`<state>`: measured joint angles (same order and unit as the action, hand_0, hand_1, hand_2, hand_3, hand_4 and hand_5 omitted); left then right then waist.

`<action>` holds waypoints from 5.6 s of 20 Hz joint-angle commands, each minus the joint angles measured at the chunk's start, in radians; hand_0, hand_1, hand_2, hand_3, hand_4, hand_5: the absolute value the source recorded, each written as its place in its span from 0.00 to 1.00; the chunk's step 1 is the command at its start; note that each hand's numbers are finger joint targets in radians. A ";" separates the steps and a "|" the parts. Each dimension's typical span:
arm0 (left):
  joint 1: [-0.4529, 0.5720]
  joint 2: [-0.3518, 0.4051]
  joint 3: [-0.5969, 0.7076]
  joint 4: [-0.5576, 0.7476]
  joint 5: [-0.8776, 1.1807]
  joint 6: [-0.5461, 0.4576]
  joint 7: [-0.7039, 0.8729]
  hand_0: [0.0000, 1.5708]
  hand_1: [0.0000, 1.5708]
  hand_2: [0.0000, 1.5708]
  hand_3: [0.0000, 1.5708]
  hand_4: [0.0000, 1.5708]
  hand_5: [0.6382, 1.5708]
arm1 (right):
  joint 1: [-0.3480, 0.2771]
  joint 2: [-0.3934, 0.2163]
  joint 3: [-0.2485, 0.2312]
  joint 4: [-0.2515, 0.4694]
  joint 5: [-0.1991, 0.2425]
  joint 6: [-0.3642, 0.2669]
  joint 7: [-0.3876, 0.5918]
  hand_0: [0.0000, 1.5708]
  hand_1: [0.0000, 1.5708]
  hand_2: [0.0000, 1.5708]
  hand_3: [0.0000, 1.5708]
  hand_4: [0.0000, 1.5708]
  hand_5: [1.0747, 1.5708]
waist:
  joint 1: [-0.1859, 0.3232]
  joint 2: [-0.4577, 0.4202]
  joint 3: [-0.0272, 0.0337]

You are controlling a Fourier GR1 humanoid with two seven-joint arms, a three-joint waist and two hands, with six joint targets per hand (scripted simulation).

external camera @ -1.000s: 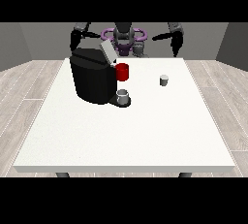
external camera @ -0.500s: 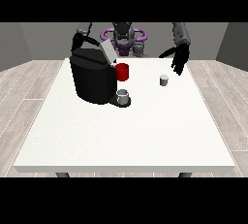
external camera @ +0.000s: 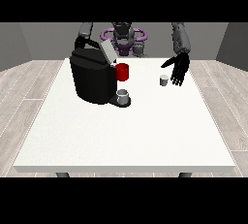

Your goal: Insert the coffee pod into the coffee machine and close the lid

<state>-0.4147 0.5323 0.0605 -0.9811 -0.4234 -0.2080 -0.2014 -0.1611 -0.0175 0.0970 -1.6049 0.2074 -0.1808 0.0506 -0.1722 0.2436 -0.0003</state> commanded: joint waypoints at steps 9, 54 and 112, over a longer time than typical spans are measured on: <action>-0.112 -0.060 -0.074 0.138 -0.227 0.238 -0.092 0.68 0.68 0.72 0.59 0.30 1.00 | -0.045 0.017 0.009 0.088 -0.006 0.004 -0.007 0.00 0.00 0.00 0.00 0.00 1.00 | -0.008 0.028 -0.0003; -0.474 -0.166 -0.068 0.176 -0.328 -0.205 0.007 0.85 0.85 0.87 0.86 0.36 1.00 | -0.135 -0.077 -0.139 0.459 -0.044 0.065 -0.087 0.00 0.00 0.00 0.00 0.00 1.00 | 0.027 -0.179 0.0004; -0.892 -0.044 0.072 0.341 -0.348 -0.174 0.069 0.79 0.79 0.80 0.76 0.18 1.00 | -0.307 -0.067 -0.157 0.329 -0.038 -0.004 -0.040 0.00 0.00 0.00 0.00 0.00 1.00 | -0.135 0.092 0.0006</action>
<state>-1.2827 0.4661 0.1374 -0.6350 -0.7573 -0.3899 -0.1162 -0.4544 -0.0821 -0.0584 -1.2834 0.1588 -0.1730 0.0083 -0.3123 0.3188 -0.0001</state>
